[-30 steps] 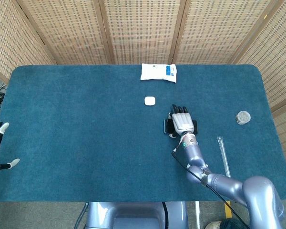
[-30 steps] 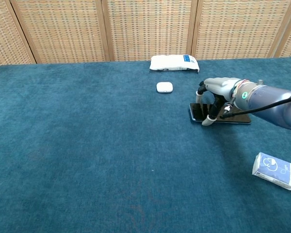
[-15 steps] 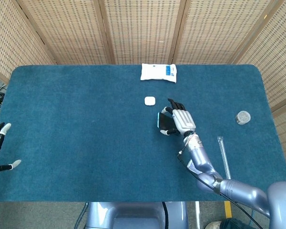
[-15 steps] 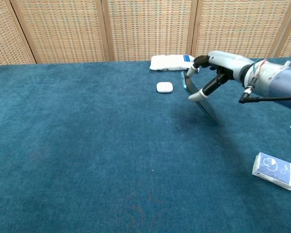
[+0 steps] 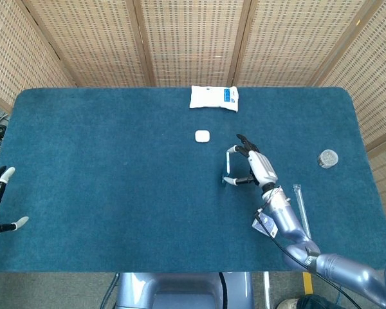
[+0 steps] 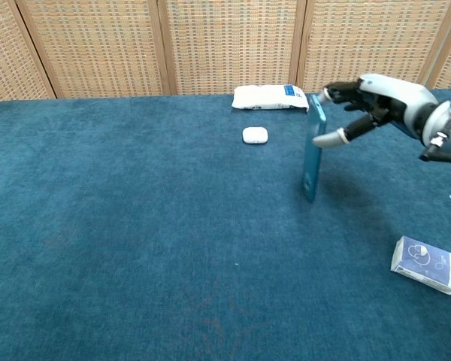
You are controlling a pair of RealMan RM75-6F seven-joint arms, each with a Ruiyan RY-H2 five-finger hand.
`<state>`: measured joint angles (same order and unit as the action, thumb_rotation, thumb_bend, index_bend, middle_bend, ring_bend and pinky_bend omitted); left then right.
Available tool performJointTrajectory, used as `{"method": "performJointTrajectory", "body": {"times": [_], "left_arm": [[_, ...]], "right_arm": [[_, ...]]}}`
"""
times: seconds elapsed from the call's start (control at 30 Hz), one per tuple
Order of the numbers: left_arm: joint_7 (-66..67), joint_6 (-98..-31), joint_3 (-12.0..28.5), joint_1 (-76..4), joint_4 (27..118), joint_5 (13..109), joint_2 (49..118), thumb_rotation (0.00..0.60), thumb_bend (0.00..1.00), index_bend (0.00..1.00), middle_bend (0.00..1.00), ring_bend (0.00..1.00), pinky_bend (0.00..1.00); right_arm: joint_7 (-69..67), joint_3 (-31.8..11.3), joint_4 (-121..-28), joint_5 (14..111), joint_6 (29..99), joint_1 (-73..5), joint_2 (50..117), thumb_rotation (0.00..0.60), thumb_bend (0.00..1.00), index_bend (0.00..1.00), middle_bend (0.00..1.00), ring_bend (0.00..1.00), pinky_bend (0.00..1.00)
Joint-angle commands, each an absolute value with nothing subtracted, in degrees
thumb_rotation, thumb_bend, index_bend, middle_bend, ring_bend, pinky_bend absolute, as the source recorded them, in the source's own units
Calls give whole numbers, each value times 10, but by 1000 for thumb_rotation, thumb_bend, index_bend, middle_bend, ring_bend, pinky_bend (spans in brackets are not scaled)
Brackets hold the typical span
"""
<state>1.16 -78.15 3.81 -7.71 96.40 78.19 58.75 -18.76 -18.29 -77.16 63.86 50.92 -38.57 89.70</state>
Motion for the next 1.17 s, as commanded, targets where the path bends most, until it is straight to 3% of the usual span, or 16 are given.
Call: {"method": "performJointTrajectory", "body": {"times": [0.03, 0.1, 0.23, 0.5, 0.8, 1.17], "left_arm": [[13, -783, 37, -76, 966, 784, 587, 600, 0, 0, 0, 0, 0], [14, -787, 37, -75, 968, 786, 587, 600, 0, 0, 0, 0, 0], [12, -792, 35, -73, 970, 791, 585, 600, 0, 0, 0, 0, 0], [9, -814, 28, -63, 978, 818, 581, 600, 0, 0, 0, 0, 0], [21, -856, 8, -45, 989, 872, 582, 600, 0, 0, 0, 0, 0], [23, -898, -3, -28, 976, 915, 591, 600, 0, 0, 0, 0, 0]], "right_arm": [[-242, -155, -736, 667, 490, -362, 886, 600, 314, 87, 0, 0, 0], [-271, -136, -720, 680, 466, -353, 871, 600, 235, 0, 0, 0, 0], [-305, -100, -685, 712, 446, -331, 837, 600, 217, 0, 0, 0, 0], [-388, -55, -650, 781, 512, -262, 763, 600, 208, 0, 0, 0, 0], [-368, -17, -731, 857, 696, -166, 658, 600, 208, 0, 0, 0, 0], [-164, -5, -868, 938, 917, -68, 599, 600, 193, 0, 0, 0, 0]]}}
